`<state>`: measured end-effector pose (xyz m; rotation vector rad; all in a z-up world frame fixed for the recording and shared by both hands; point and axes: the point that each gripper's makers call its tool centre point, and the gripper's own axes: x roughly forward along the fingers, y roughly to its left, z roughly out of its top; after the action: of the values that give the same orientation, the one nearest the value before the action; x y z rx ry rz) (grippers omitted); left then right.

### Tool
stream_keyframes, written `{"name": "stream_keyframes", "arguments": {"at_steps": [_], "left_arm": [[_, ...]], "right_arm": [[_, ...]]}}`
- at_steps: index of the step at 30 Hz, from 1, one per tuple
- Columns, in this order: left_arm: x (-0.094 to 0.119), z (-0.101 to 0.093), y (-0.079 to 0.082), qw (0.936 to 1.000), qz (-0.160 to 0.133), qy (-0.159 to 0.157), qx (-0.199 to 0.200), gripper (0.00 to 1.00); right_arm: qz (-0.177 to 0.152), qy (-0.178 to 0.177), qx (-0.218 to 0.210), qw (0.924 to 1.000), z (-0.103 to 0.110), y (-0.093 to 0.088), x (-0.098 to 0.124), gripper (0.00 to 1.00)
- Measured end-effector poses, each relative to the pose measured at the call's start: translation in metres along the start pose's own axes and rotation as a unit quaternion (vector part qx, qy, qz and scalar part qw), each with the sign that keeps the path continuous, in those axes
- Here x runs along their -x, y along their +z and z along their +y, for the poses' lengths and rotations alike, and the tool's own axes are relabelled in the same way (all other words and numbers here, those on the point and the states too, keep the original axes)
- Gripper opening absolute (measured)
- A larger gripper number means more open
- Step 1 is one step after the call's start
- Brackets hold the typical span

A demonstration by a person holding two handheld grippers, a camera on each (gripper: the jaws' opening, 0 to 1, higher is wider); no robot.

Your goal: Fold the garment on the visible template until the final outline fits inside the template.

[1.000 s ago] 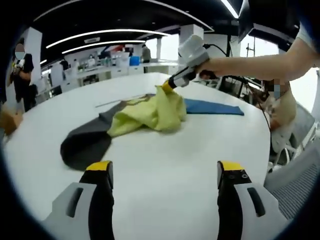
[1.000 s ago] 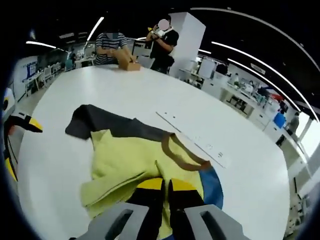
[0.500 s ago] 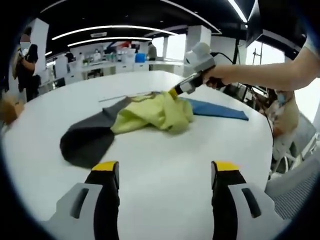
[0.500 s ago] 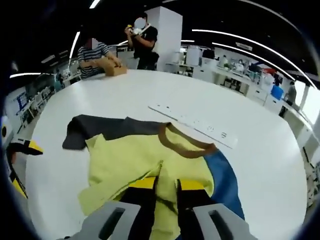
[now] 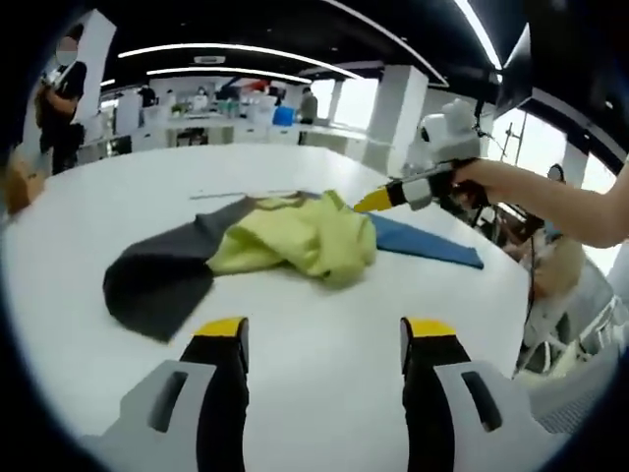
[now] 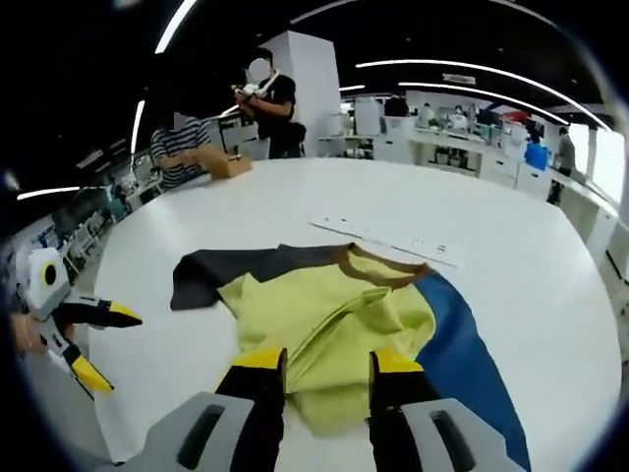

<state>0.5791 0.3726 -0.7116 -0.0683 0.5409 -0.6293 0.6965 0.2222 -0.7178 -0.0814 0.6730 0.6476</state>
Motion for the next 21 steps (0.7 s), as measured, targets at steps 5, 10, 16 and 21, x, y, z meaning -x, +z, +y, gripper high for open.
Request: {"name": "stream_keyframes", "arguments": {"at_steps": [5, 10, 16, 21], "left_arm": [[-0.017, -0.008, 0.005, 0.9998, 0.006, 0.0, -0.02, 0.54], [-0.033, -0.014, 0.008, 0.9998, 0.01, -0.001, -0.017, 0.49], [-0.052, -0.02, 0.012, 1.0, 0.001, 0.008, 0.0, 0.44], [-0.066, -0.023, 0.015, 0.9998, -0.002, 0.02, 0.006, 0.37]], "right_arm": [[0.002, 0.013, -0.037, 0.9992, 0.013, -0.019, 0.007, 0.27], [0.004, 0.02, -0.065, 0.9976, 0.023, -0.034, 0.009, 0.24], [0.0, 0.022, -0.082, 0.9964, 0.026, -0.045, 0.006, 0.19], [0.008, 0.029, -0.087, 0.9958, 0.03, -0.056, -0.001, 0.17]]}}
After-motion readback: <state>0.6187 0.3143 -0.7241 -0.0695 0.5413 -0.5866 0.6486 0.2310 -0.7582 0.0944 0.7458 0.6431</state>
